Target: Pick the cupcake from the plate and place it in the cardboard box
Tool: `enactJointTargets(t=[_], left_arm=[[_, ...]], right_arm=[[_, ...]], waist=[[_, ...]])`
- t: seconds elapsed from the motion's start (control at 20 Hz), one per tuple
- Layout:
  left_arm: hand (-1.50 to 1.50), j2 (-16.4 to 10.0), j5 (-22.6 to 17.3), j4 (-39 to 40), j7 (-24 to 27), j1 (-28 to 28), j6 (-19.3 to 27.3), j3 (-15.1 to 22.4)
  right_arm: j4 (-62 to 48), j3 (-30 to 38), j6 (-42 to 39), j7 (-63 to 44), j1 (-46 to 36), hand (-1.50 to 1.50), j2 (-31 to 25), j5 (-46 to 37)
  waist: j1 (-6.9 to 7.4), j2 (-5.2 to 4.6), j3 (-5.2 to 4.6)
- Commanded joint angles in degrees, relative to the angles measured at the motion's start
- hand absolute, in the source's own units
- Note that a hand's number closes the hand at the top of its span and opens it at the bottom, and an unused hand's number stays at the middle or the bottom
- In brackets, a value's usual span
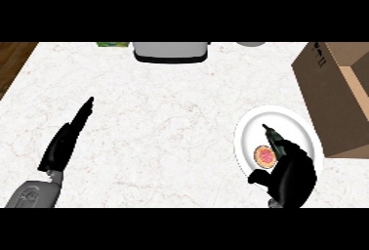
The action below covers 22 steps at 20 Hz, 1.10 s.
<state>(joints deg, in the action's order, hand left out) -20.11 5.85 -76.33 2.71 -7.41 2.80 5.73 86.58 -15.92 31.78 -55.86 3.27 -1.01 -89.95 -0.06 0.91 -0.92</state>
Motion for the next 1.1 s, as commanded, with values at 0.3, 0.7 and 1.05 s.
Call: enactJointTargets(t=[0.3, 0.7, 1.05], left_arm=[[0.0, -0.04, 0.3, -2.11, -2.39, -0.41, -2.52, -1.71], [0.0, 2.81, 2.84, -0.39, -1.04, -3.26, -1.19, 1.57], [0.0, 2.78, 3.21, -0.9, -1.28, 0.54, -0.11, 0.94]], right_arm=[[-2.61, -0.71, 1.4, -8.78, -2.28, 1.5, 1.01, -16.22], [-5.08, -16.08, -14.15, 23.71, -1.64, 1.5, -7.75, 2.65], [11.28, -7.86, -33.21, 42.41, -9.38, 1.5, -21.41, 24.02]], waist=[[0.21, -0.84, 0.93], [5.11, -2.51, 0.9], [0.95, -0.78, 0.87]])
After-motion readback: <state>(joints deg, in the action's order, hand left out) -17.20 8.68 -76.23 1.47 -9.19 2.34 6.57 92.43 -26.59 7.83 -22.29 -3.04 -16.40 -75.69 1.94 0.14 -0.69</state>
